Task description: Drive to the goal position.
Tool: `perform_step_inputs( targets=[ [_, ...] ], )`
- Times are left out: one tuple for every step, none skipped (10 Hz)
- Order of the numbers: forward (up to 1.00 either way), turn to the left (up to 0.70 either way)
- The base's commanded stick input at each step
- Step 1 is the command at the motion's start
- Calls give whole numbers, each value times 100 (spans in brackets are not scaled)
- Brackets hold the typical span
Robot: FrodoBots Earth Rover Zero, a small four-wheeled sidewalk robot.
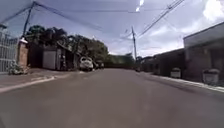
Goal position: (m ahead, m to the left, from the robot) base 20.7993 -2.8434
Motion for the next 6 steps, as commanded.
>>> perform_step_inputs(
  targets=[
    [45, 0],
    [45, 0],
    [45, 0],
    [45, 0],
    [45, 0],
    [45, 0]
  ],
)
